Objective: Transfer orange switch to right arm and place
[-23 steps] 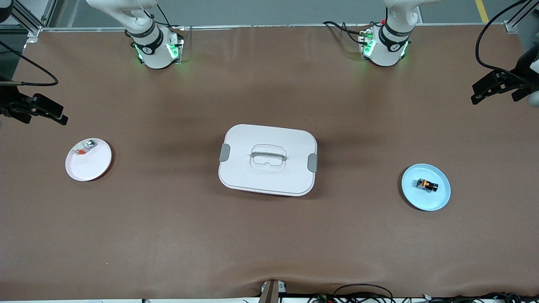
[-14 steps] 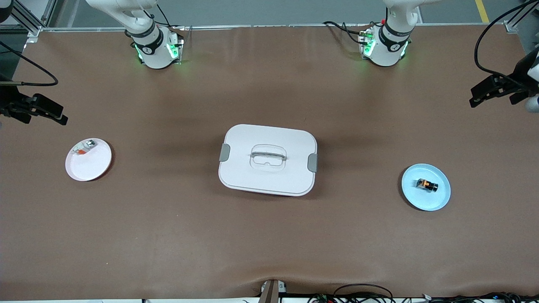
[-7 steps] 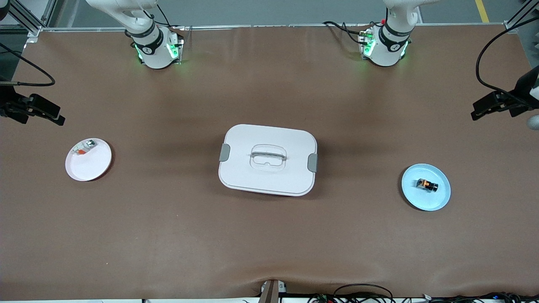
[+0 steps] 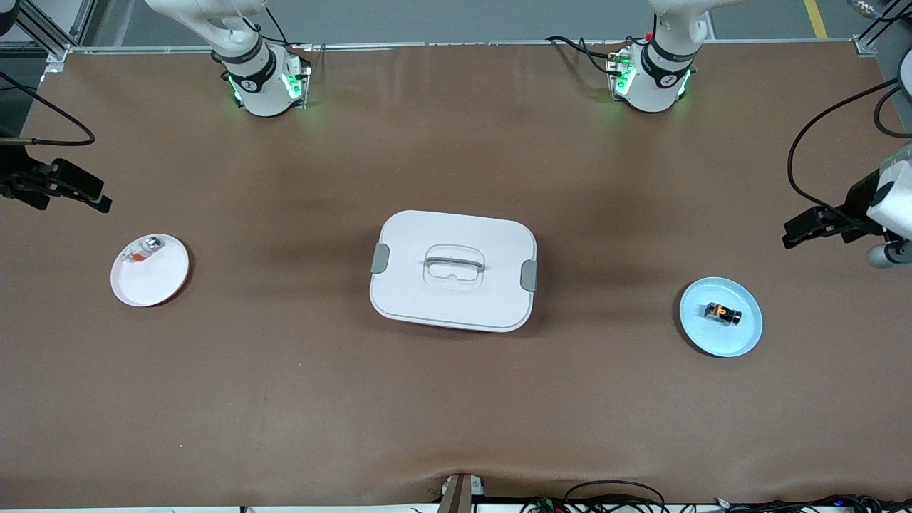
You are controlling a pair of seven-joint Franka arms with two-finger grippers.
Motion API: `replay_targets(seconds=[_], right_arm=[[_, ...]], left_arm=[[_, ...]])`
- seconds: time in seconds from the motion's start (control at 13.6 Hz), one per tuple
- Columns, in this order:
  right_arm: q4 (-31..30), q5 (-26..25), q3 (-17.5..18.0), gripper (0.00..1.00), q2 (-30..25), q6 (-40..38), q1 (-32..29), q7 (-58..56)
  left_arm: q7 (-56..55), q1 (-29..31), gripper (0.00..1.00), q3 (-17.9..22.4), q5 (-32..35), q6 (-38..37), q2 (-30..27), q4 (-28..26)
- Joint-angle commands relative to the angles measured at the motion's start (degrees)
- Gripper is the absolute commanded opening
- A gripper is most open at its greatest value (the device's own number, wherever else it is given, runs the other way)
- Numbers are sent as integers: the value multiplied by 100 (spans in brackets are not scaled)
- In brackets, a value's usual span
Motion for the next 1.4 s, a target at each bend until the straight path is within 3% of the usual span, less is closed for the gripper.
replay_targets(seconds=[0.0, 0.52, 0.81, 1.33], right_arm=[[33, 38, 51, 100, -10, -5, 22, 50], [24, -5, 51, 100, 86, -5, 364, 59], [-11, -32, 51, 100, 183, 13, 970, 15], [-20, -32, 51, 100, 166, -470, 2236, 1112]], left_arm=[[77, 41, 100, -30, 235, 218, 151, -20], [831, 286, 100, -39, 227, 1025, 714, -326], [1018, 401, 100, -39, 210, 2115, 907, -942], [1544, 375, 100, -48, 236, 2890, 1698, -995]])
